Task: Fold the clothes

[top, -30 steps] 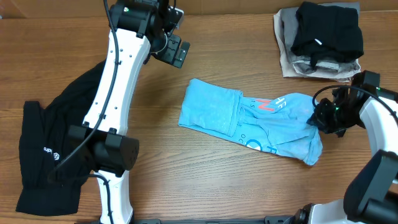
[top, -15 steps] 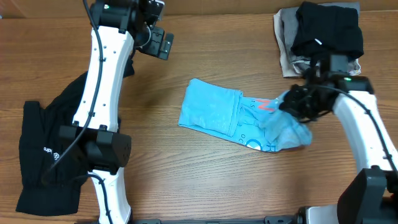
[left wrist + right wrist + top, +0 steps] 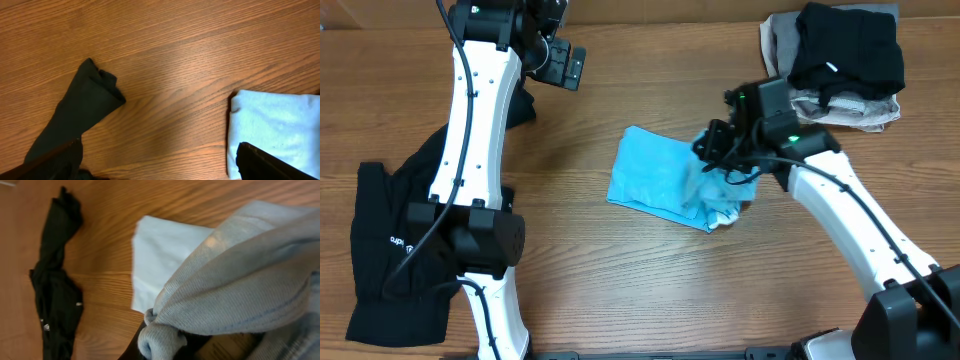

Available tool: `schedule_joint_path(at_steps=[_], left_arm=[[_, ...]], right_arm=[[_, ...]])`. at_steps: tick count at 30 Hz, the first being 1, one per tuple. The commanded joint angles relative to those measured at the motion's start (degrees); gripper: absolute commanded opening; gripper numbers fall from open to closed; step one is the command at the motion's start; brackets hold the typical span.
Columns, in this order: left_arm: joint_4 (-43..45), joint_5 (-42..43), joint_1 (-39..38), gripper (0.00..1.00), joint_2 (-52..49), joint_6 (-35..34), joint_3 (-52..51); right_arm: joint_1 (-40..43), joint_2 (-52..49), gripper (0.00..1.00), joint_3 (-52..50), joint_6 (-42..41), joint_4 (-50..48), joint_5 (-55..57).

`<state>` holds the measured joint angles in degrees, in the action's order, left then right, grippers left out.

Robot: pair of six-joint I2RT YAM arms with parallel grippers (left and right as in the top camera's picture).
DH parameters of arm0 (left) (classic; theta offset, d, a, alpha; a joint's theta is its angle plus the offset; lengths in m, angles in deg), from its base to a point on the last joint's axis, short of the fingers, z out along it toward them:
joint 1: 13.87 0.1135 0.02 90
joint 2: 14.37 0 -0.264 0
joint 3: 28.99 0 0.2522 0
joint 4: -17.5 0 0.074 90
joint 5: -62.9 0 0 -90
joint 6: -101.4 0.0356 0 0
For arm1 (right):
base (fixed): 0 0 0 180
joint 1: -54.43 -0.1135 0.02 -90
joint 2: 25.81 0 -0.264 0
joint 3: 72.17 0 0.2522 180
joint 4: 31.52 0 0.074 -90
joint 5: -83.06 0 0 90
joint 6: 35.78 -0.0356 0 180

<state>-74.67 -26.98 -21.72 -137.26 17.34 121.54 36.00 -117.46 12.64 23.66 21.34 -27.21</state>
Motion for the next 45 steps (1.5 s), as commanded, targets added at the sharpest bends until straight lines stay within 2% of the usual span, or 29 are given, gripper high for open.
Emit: schedule_joint_path(at_steps=[1,16,18,19,20,24,28,31,35,38,42,45], left_arm=[[0.28,-0.72,0.35,1.0,0.37,-1.25,1.11],[1.07,-0.72,0.35,1.0,0.35,-1.27,0.94],[1.31,-0.7,0.35,1.0,0.35,-1.27,0.94],[1.36,-0.7,0.37,1.0,0.35,-1.27,0.94],[1.33,-0.68,0.35,1.0,0.35,-1.27,0.94],[1.33,-0.68,0.37,1.0,0.33,-1.27,0.94],[1.33,-0.72,0.37,1.0,0.33,-1.25,0.94],[1.33,-0.72,0.39,1.0,0.33,-1.25,0.94],[1.33,-0.74,0.39,1.0,0.33,-1.25,0.96],[1.33,-0.72,0.39,1.0,0.33,-1.25,0.94],[1.44,-0.72,0.39,1.0,0.33,-1.22,0.94],[1.79,-0.68,0.39,1.0,0.33,-1.25,0.94]], right_arm=[[-3.76,-0.68,0.04,1.84,-4.24,-3.02,1.79],[-15.04,-13.84,0.06,1.84,-6.95,-17.79,-0.39],[-16.22,-13.9,0.18,1.84,-6.27,-18.49,-0.35],[-16.65,-13.9,0.27,2.12,-5.53,-18.32,-0.33],[-17.05,-13.9,0.41,3.1,-4.66,-17.31,-0.09],[-17.09,-13.79,0.72,10.12,-0.55,-9.03,2.14],[-15.72,-13.79,0.83,21.57,1.25,7.54,10.1],[-13.38,-13.79,0.84,28.26,-0.96,19.19,17.29],[-8.17,-13.81,0.85,30.12,-4.42,27.36,19.02],[-3.69,-13.97,0.85,27.58,-4.35,29.09,17.59],[-1.86,-13.97,0.82,23.5,-2.32,27.08,17.62],[-1.75,-14.01,0.74,19.47,-0.9,23.52,17.73]])
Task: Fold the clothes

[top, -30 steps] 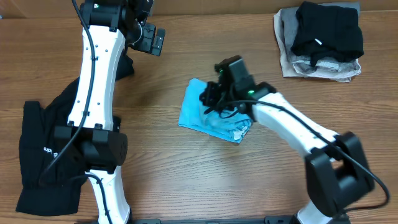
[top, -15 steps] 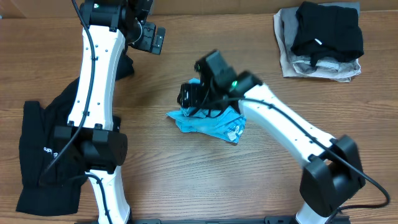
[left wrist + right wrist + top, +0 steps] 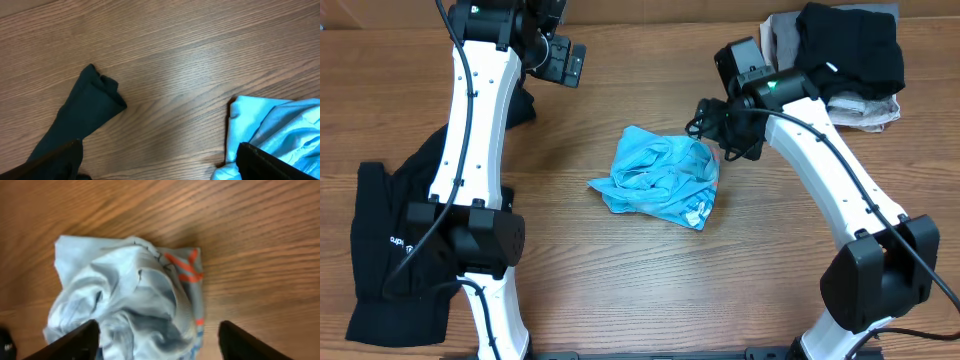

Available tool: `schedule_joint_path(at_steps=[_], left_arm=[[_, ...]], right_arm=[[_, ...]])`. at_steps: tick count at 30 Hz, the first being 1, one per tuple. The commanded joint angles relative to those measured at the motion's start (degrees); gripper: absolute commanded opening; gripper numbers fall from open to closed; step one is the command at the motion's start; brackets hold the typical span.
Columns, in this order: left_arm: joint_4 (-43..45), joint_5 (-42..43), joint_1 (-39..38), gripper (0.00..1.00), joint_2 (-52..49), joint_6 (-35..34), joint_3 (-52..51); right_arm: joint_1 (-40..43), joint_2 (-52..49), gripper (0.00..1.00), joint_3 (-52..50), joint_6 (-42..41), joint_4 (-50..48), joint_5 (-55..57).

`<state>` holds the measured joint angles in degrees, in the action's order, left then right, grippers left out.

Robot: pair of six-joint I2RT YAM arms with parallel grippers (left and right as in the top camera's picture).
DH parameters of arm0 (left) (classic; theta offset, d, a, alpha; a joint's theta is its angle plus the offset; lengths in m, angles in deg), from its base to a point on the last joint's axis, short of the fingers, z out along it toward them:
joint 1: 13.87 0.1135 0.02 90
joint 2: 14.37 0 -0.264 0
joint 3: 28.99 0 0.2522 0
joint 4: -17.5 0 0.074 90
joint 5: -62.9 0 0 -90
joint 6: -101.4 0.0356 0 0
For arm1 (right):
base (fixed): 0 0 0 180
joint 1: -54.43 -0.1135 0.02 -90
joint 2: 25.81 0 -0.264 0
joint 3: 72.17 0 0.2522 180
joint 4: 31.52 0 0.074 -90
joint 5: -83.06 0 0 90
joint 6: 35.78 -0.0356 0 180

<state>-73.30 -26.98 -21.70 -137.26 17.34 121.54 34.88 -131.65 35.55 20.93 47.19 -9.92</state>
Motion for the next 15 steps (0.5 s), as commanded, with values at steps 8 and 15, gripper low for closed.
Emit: schedule_joint_path(at_steps=[8,15], left_arm=[[-0.11,-0.52,0.37,1.0,0.33,-1.25,0.94],[-0.72,-0.52,0.37,1.0,0.33,-1.25,0.96]], right_arm=[[-0.61,0.15,0.58,-13.18,2.29,-10.6,2.49],[-0.63,0.09,0.38,-16.39,3.37,-16.39,3.61]])
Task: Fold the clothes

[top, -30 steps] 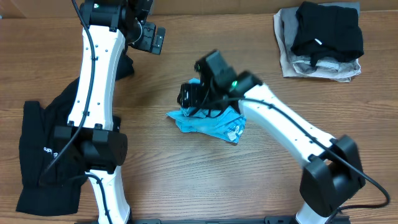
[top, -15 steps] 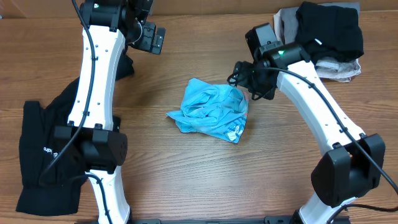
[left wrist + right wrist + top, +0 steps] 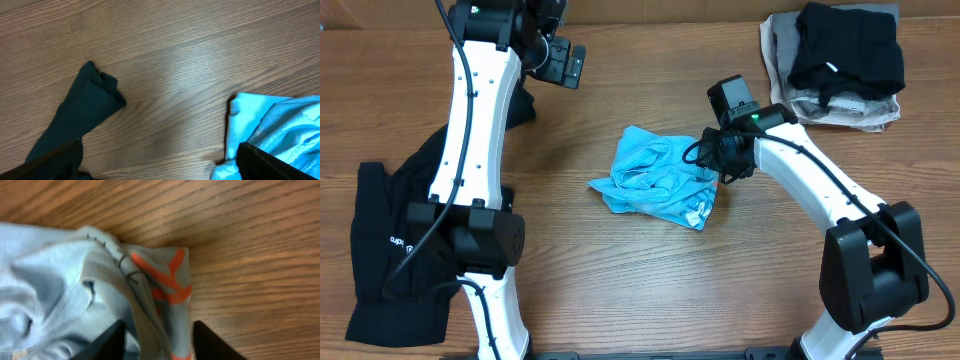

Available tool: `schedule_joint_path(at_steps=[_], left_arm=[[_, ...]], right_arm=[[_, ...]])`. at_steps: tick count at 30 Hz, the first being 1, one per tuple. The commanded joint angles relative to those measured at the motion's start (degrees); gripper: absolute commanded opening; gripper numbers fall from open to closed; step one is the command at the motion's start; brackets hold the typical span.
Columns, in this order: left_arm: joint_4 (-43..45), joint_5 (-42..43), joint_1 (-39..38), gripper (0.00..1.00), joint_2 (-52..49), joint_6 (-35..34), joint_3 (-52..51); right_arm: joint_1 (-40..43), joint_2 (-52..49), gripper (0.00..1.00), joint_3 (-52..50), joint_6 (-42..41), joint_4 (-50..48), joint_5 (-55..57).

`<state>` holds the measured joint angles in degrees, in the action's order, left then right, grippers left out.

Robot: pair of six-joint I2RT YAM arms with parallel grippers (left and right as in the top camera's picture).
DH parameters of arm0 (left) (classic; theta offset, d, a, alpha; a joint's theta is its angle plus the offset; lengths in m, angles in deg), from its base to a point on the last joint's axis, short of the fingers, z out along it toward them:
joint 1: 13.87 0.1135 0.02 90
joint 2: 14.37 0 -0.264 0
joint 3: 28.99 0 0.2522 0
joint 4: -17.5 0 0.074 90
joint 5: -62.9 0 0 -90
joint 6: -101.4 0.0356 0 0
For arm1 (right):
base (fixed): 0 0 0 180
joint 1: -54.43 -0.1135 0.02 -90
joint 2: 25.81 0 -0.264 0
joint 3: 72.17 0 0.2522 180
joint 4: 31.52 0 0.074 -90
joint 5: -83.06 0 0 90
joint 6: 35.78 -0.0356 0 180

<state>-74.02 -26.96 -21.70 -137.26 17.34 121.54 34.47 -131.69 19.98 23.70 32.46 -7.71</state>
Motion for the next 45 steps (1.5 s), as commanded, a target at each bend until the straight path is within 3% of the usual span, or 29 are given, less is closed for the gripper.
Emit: schedule_joint_path(at_steps=[1,6,14,22,23,25,26,28,30,34,42,45], left_arm=[[0.0,-0.55,0.37,1.0,0.33,-1.25,0.94],[0.02,-0.57,0.37,1.0,0.33,-1.25,0.94],[1.7,-0.61,1.66,1.0,0.33,-1.42,0.94],[2.23,-0.63,3.21,1.0,0.33,-1.86,0.96],[2.23,-0.61,3.39,1.0,0.33,-1.88,0.94],[2.19,-0.61,3.76,1.0,0.33,-1.88,0.94],[2.16,-0.61,3.89,1.0,0.33,-1.88,0.96],[2.16,-0.61,4.09,1.0,0.33,-1.88,0.96],[2.16,-0.61,4.13,1.0,0.33,-1.88,0.96],[2.16,-0.7,4.17,1.0,0.33,-1.86,0.96],[2.19,-0.79,4.63,1.0,0.33,-1.86,0.94],[2.23,-0.74,5.16,1.0,0.33,-1.88,0.96]], right_arm=[[-0.22,0.13,0.33,-0.83,0.57,-2.14,1.4],[-0.22,0.15,0.04,-0.59,0.59,-4.2,1.16],[-5.4,0.15,0.04,7.26,0.55,-7.37,-4.48],[-12.9,-0.66,0.04,9.09,-2.32,-21.27,-5.97],[-13.4,-0.9,0.08,9.07,-2.32,-22.01,-5.97],[-14.16,-1.2,0.26,9.07,-2.27,-22.67,-5.97],[-14.43,-1.2,0.45,9.07,-2.25,-22.67,-5.95],[-14.53,-1.18,0.7,9.09,-2.01,-22.12,-5.97],[-14.34,-1.05,0.79,9.29,-2.05,-20.83,-5.99],[-13.66,-0.7,0.79,11.3,-2.03,-15.28,-6.93],[-16.65,-0.55,0.67,14.32,-4.48,0.42,-6.14],[-18.4,-0.55,0.63,12.66,-5.79,2.14,-3.91]])
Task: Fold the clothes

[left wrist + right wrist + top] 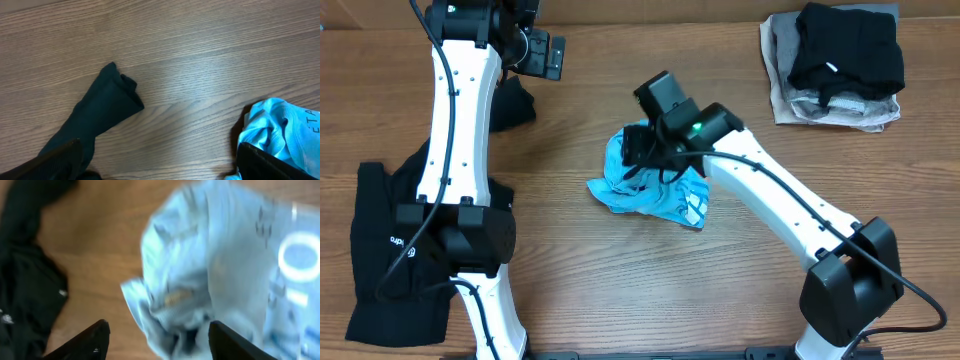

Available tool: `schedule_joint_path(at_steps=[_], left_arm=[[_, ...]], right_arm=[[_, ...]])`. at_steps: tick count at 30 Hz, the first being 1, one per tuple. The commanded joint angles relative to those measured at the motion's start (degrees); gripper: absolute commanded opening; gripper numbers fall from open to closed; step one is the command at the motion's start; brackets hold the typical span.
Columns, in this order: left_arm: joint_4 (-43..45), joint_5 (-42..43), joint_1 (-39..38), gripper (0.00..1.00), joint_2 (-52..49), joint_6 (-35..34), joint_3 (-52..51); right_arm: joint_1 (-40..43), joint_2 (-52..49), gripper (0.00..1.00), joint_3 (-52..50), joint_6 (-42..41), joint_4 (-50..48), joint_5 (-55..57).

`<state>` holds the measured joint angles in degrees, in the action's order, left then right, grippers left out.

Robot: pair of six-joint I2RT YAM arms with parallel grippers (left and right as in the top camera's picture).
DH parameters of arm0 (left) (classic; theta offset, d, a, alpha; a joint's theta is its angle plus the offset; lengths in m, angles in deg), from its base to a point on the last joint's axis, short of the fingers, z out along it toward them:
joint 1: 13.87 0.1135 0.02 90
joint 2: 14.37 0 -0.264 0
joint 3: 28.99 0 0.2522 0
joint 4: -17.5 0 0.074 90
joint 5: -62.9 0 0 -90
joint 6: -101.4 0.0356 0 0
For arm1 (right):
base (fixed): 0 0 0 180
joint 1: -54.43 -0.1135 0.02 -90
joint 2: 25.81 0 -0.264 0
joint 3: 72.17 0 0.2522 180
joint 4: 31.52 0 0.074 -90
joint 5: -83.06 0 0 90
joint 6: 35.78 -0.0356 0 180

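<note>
A crumpled light blue garment (665,197) lies in the middle of the wooden table. My right gripper (638,150) hangs over its upper left part. In the right wrist view, which is blurred, that gripper (165,342) is open, its fingers wide apart over the bunched blue cloth (220,255). My left gripper (532,52) is high at the far left, also open (165,162), with nothing in it. The left wrist view shows the blue garment (280,132) at its right edge.
A dark teal garment (510,105) lies below the left gripper and shows in the left wrist view (95,117). A black garment (390,250) is spread at the table's left edge. Folded clothes are stacked (840,60) at the far right corner.
My right gripper was at the blue garment's right edge and is now over its upper left part. The left arm has shifted a little to the left. The garment stays crumpled.
First my right gripper was shut on the right part of the blue garment, which lay mostly flat. Then the garment lay crumpled and the gripper was open beside it at the right. Now the gripper is open over the garment's left side.
</note>
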<state>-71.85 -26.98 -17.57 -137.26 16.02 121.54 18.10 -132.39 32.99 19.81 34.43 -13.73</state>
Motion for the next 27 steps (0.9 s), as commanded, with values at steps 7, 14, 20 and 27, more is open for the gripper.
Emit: schedule_joint_path(at_steps=[7,14,20,27], left_arm=[[-0.44,-0.57,1.7,1.0,0.33,-0.98,0.94],[-0.74,-0.55,1.86,1.0,0.33,-0.98,0.96],[-0.85,-0.55,1.84,1.0,0.33,-0.98,0.94],[-0.9,-0.57,1.86,1.0,0.33,-0.98,0.94]], right_arm=[[-4.11,-0.07,0.5,-4.42,-6.38,-0.57,4.83],[-4.11,-0.07,0.49,-6.21,-10.12,2.01,6.91],[-4.11,-0.28,0.49,-7.85,-12.15,1.46,7.21],[-4.11,-0.33,0.25,-10.67,-12.35,-1.86,6.6]])
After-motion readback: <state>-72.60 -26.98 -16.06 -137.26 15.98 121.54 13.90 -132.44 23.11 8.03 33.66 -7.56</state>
